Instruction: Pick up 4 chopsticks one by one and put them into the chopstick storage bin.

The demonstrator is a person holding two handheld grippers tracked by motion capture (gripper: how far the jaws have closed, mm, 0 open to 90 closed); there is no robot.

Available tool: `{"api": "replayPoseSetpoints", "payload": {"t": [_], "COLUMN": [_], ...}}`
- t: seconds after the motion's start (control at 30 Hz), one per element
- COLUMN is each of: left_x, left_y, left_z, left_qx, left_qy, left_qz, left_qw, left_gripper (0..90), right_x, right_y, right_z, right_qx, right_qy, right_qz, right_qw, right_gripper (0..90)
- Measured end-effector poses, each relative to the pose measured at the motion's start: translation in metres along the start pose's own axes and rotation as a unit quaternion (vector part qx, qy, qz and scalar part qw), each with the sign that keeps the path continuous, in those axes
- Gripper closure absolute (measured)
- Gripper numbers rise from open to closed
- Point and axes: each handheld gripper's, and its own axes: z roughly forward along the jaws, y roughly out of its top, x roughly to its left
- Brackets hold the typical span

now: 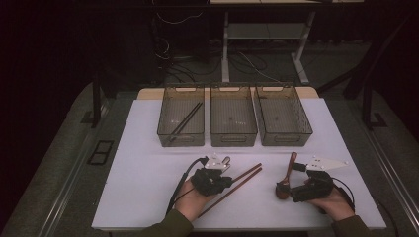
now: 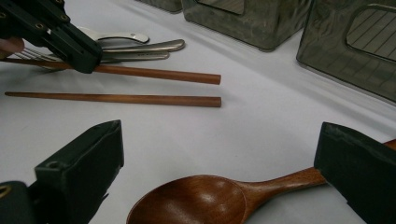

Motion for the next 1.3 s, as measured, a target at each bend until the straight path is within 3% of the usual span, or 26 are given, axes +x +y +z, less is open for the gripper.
{"api": "replayPoseSetpoints", "payload": {"t": [0.2,0.7,1.3], "left_x": [0.002,0.006,0.018], "left_y": [0.001,0.002,0.001], "left_z": [-0.008,-0.03,-0.053], "left_qx": [-0.009,-0.022,-0.033], "left_qy": [-0.017,-0.029,-0.036], "left_qz": [0.011,0.043,0.052], "left_qw": [0.9997,0.9984,0.9974], "left_gripper": [84.1,84.1,84.1], "right_x": [0.0,0.0,-0.001], "right_y": [0.0,0.0,0.0], "right_z": [0.0,0.0,-0.001], "right_qx": [0.0,0.0,0.0], "right_qy": [0.0,0.0,0.0], "right_qz": [0.0,0.0,0.0], "right_qw": [1.0,1.0,1.0], "right_gripper": [1.3,1.3,1.3]}}
